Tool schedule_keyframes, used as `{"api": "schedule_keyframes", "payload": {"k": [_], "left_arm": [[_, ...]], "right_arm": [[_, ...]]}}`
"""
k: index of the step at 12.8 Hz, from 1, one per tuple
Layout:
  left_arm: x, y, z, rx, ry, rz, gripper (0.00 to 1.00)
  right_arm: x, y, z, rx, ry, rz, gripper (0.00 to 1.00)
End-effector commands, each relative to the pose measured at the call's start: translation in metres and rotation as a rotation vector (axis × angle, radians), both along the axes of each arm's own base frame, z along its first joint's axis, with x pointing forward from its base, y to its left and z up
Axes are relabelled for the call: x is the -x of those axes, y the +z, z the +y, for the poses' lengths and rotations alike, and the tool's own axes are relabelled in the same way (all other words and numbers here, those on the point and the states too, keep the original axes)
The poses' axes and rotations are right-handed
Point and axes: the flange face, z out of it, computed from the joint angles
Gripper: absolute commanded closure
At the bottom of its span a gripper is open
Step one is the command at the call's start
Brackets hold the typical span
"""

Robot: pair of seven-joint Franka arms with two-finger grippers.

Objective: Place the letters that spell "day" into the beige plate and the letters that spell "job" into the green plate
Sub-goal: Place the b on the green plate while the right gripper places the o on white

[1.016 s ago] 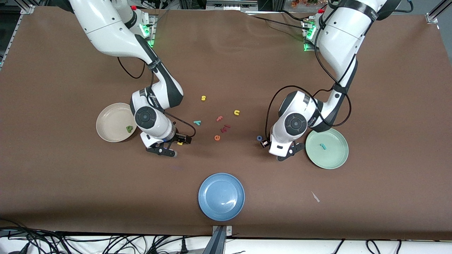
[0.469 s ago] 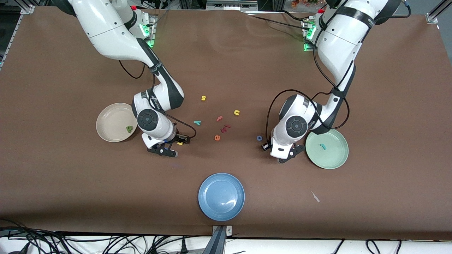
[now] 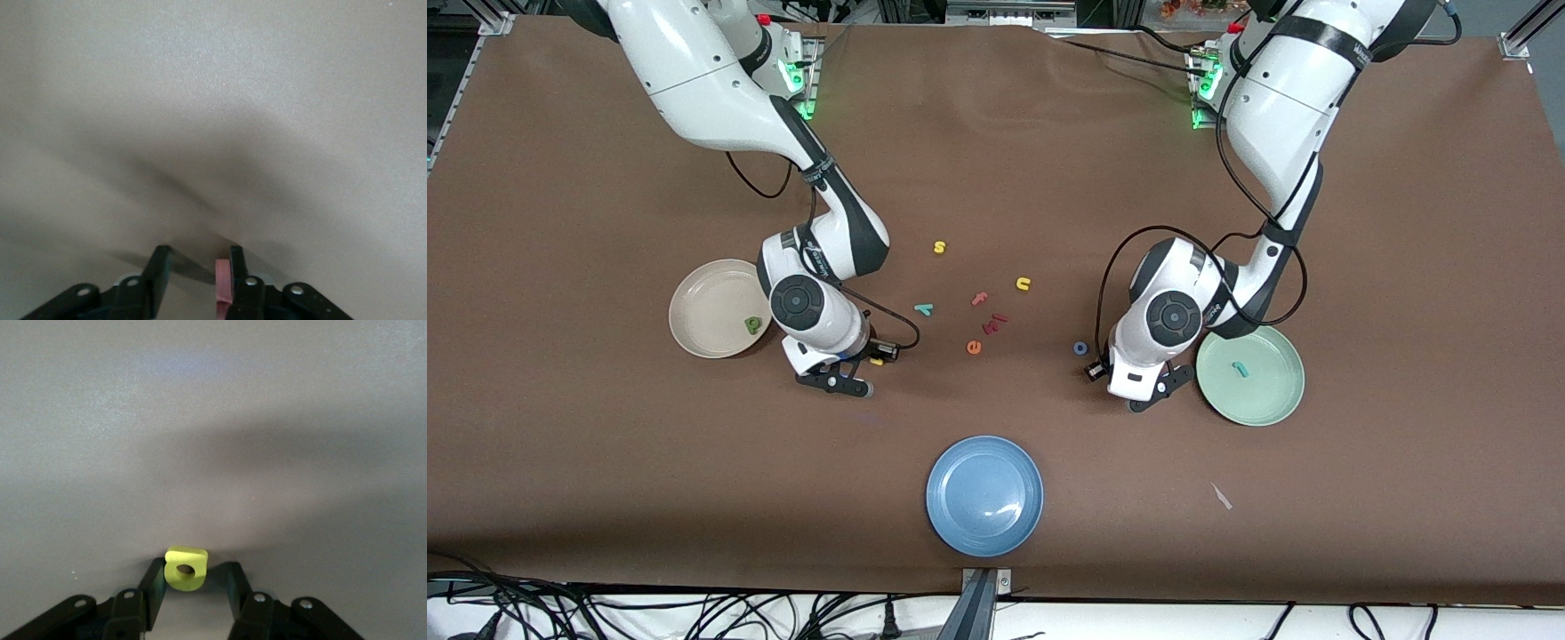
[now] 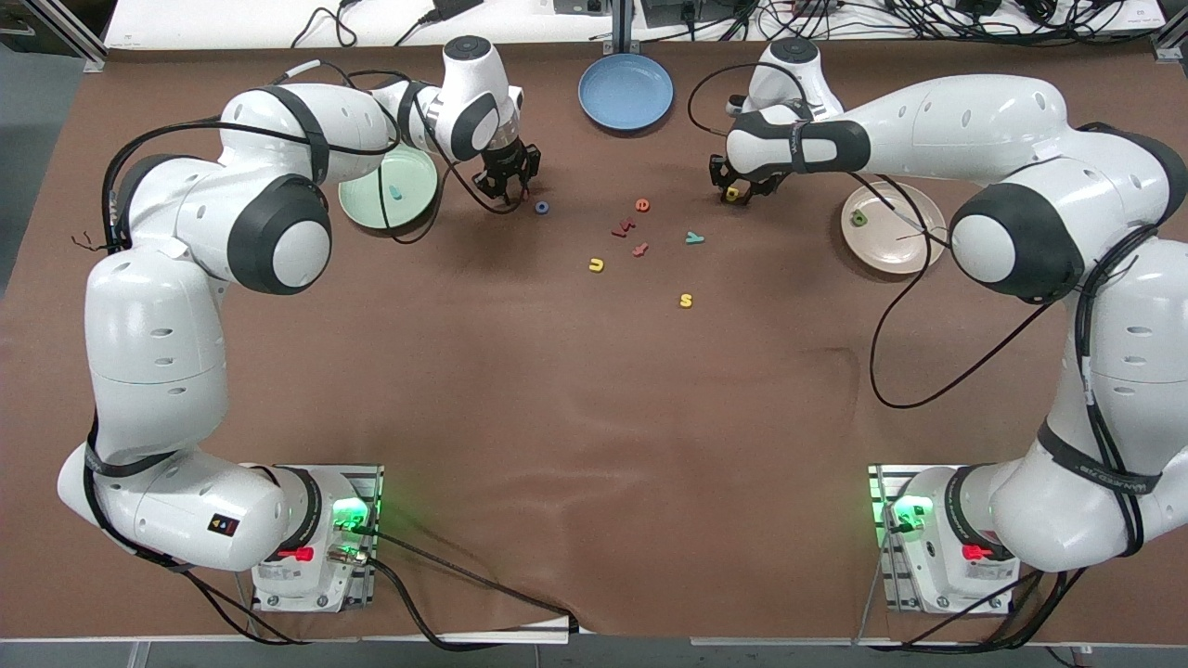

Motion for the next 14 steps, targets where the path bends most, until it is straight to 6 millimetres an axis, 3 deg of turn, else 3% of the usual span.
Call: {"api": "schedule_keyframes", "payload": {"k": [1,4,7,8,11,12,14], "left_arm": [[-0.001,0.002,-0.004,0.032,0.039,0.013,1.0],[-0.003,0.007,-0.002,0.045,0.048,0.017,1.0],[-0.013,0.038,0.022,0.03,0.062,0.02,1.0],[-0.019,0.052,0.037,0.02,0.062,0.025,1.0],[-0.039,0.089,0.119,0.011,0.013,0.051,1.0],[-0.043,0.095,0.14,0.008,0.016,0.052,1.0],[-0.051,0.094,0.188,-0.027,-0.006,0.043,1.0]], "right_arm": [[-0.004,-0.005,0.005,0.005,-0.006,-0.002,0.69],[-0.005,-0.004,0.006,0.002,-0.013,-0.003,0.81],[-0.012,0.008,0.005,0.007,-0.01,-0.013,0.87],[-0.015,0.014,-0.003,0.033,0.004,0.004,0.87],[-0.007,0.043,-0.04,0.101,0.113,0.033,0.87],[-0.001,0.052,-0.056,0.11,0.148,0.034,0.87],[0.029,0.065,-0.086,0.106,0.203,0.002,0.87]]}}
